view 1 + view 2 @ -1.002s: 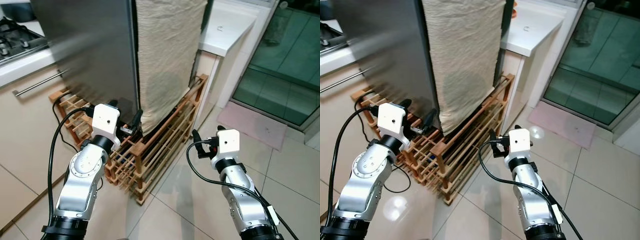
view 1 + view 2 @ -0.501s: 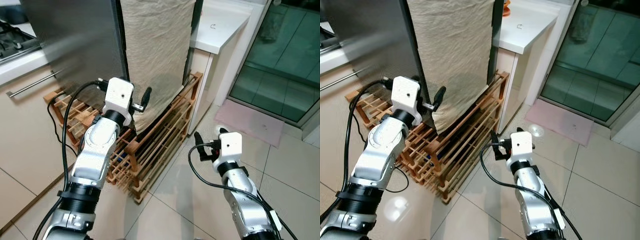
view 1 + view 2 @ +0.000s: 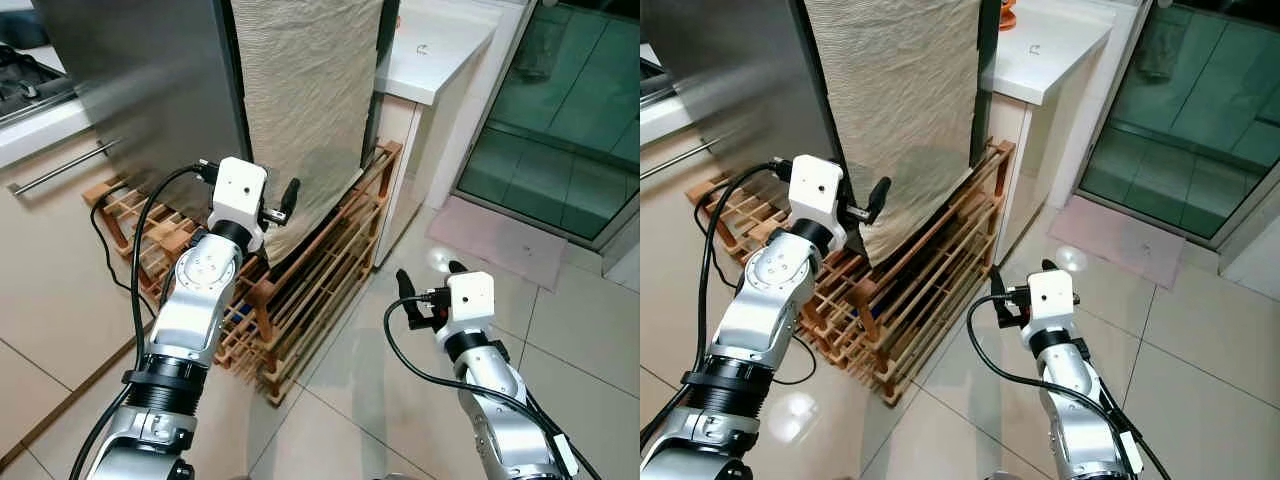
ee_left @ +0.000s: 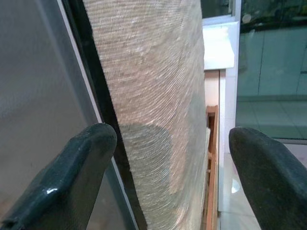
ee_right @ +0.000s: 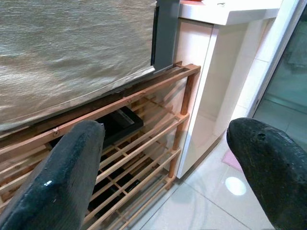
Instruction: Restocking fridge
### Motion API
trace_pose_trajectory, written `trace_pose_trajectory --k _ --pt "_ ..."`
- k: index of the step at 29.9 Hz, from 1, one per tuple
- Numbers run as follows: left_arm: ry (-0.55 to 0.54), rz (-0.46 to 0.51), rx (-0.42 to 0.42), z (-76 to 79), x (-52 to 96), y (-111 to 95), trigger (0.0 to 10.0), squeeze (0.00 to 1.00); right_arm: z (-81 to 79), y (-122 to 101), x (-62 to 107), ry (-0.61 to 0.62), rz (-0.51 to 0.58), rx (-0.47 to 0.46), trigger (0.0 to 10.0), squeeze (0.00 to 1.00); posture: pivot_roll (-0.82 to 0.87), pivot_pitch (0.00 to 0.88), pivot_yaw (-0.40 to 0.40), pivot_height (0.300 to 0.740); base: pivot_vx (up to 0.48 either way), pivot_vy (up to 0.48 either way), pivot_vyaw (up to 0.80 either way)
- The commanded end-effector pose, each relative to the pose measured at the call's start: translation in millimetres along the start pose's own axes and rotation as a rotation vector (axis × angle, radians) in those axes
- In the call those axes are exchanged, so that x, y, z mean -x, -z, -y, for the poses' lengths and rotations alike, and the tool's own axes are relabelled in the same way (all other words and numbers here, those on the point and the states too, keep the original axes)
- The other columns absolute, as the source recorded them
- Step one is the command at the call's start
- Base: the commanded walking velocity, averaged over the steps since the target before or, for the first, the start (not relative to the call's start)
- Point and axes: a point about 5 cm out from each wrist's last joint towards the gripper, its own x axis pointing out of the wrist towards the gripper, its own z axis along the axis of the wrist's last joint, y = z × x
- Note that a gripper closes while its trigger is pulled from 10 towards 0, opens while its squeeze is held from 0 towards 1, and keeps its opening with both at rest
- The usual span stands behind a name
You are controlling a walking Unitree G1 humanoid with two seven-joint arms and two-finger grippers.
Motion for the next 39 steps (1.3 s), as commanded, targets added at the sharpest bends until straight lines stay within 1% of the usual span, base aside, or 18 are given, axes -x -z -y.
trace_pose_trajectory --k 1,4,10,14,18,21,23,26,28,29,30,31,32,33,35,37,38,39 --pt "-0.013 0.001 -0.007 -1.0 -4.8 -2 10.0 0.00 1.6 0 3.3 0.003 -0.005 0.005 10.0 0.00 -0.03 0.008 -0.005 0.740 0.000 0.000 0.00" --pt "-0.041 -0.031 -0.014 -2.5 -11.5 4 10.0 0.00 0.6 1 4.5 0.003 -0.010 0.004 10.0 0.00 -0.04 0.014 -0.006 0.740 0.000 0.000 0.00" --pt "-0.077 -0.019 -0.015 -9.0 -20.9 -1 10.0 0.00 1.2 1 9.0 0.001 -0.019 0.008 10.0 0.00 -0.05 0.033 -0.011 0.740 0.000 0.000 0.00" --pt "-0.084 -0.025 -0.010 -9.7 -22.6 1 10.0 0.00 3.1 2 10.5 0.005 -0.024 0.011 10.0 0.00 -0.06 0.039 -0.014 0.740 0.000 0.000 0.00" --pt "-0.067 -0.018 0.008 -2.8 -26.9 1 10.0 0.00 3.8 1 11.7 0.007 -0.024 0.014 10.0 0.00 -0.06 0.049 -0.014 0.740 0.000 0.000 0.00" --pt "-0.012 -0.011 0.021 7.9 -32.5 -2 10.0 0.00 3.5 0 12.6 0.006 -0.029 0.013 10.0 0.00 -0.07 0.056 -0.013 0.740 0.000 0.000 0.00" --pt "0.001 -0.014 0.023 10.0 -34.0 -3 10.0 0.00 3.5 1 12.9 0.004 -0.031 0.013 10.0 0.00 -0.07 0.058 -0.012 0.740 0.000 0.000 0.00" --pt "0.075 -0.047 0.044 22.7 -38.4 -2 10.0 0.00 7.9 7 17.3 0.006 -0.056 0.023 10.0 0.00 -0.07 0.062 -0.004 0.740 0.000 0.000 0.00" --pt "0.191 -0.103 0.069 42.2 -41.5 2 10.0 0.00 10.7 11 20.0 0.011 -0.076 0.026 10.0 0.00 -0.07 0.064 -0.003 0.740 0.000 0.000 0.00" --pt "0.191 -0.103 0.069 42.2 -41.5 2 10.0 0.00 10.7 11 20.0 0.011 -0.076 0.026 10.0 0.00 -0.07 0.064 -0.003 0.740 0.000 0.000 0.00" --pt "0.243 -0.109 0.053 53.3 -43.2 0 10.0 0.00 11.2 13 20.8 0.015 -0.085 0.020 10.0 0.00 -0.07 0.064 -0.002 0.740 0.000 0.000 0.00" --pt "0.289 -0.104 0.057 63.7 -44.7 -3 10.0 0.00 11.4 14 21.1 0.016 -0.091 0.018 10.0 0.00 -0.07 0.064 0.001 0.740 0.000 0.000 0.00" --pt "0.289 -0.104 0.057 63.7 -44.7 -3 10.0 0.00 11.4 14 21.1 0.016 -0.091 0.018 10.0 0.00 -0.07 0.064 0.001 0.740 0.000 0.000 0.00" --pt "0.339 -0.085 0.056 76.0 -45.7 -9 10.0 0.00 11.1 14 20.9 0.016 -0.094 0.016 10.0 0.00 -0.07 0.064 0.004 0.740 0.000 0.000 0.00" --pt "0.455 -0.036 0.083 102.0 -43.9 -24 10.0 0.00 10.1 15 19.8 0.013 -0.096 0.015 10.0 0.00 -0.08 0.063 0.010 0.740 0.000 0.000 0.00" --pt "0.553 -0.002 0.103 120.0 -38.7 -35 10.0 0.00 9.5 17 20.3 0.008 -0.106 0.018 10.0 0.00 -0.08 0.063 0.013 0.740 0.000 0.000 0.00" --pt "0.579 0.004 0.111 124.2 -37.2 -38 10.0 0.00 9.5 19 20.9 0.004 -0.111 0.020 10.0 0.00 -0.08 0.063 0.013 0.740 0.000 0.000 0.00" --pt "0.579 0.004 0.111 124.2 -37.2 -38 10.0 0.00 9.5 19 20.9 0.004 -0.111 0.020 10.0 0.00 -0.08 0.063 0.013 0.740 0.000 0.000 0.00"
